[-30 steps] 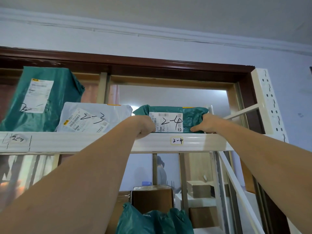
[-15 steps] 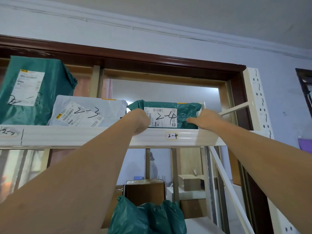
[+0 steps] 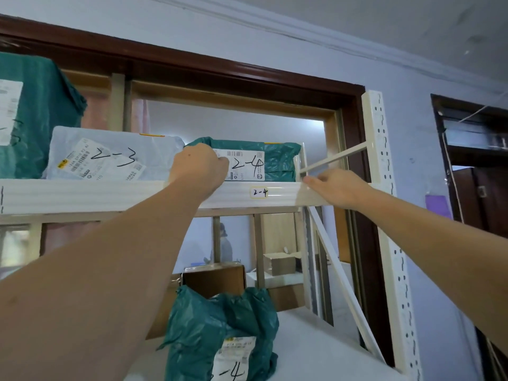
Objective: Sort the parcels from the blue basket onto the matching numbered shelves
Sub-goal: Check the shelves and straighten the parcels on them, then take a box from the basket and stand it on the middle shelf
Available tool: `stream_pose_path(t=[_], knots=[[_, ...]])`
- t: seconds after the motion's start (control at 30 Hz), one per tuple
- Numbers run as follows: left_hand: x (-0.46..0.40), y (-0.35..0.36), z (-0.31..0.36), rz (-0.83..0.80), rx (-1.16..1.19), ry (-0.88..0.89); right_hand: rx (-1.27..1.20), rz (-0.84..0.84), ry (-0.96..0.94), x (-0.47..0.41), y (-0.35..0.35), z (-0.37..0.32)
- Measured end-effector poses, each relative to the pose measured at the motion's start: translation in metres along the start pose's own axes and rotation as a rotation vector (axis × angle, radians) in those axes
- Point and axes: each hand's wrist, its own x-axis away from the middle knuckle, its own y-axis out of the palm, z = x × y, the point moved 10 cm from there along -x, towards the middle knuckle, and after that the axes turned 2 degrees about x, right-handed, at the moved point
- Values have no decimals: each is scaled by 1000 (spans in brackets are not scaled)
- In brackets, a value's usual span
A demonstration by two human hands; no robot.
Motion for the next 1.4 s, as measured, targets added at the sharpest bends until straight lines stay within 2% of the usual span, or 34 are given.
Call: stream_pose_path(t=[0.13, 0.27, 0.37, 0.47, 0.63, 0.73, 0.87, 0.97, 1.1, 1.3, 1.4], knots=[[21, -20, -1, 80, 16, 66, 14, -1, -34, 29, 1, 9], [71, -30, -10, 10, 140, 172, -7, -18, -38, 58, 2, 12], [128, -34, -19, -42, 75, 293, 0, -109, -41, 85, 15, 10], [179, -24, -43, -173, 7, 202, 28, -237, -82, 121, 34, 1], [268, 13, -77, -627, -183, 15, 185, -517, -243, 189, 73, 2], [314, 14, -77, -809, -141, -46, 159, -682, -218, 224, 97, 27], [352, 10, -72, -893, -193, -9, 175, -763, -180, 259, 118, 49], [366, 7, -97, -900, -208, -115, 156, -782, -163, 272, 131, 48], [387, -17, -133, -874, -323, -227, 161, -797, -248, 293, 151, 4], [433, -88, -198, -885, -409, -326, 23, -842, -427, 348, 201, -110], [458, -139, -235, -863, -485, -367, -17, -851, -564, 382, 213, -188]])
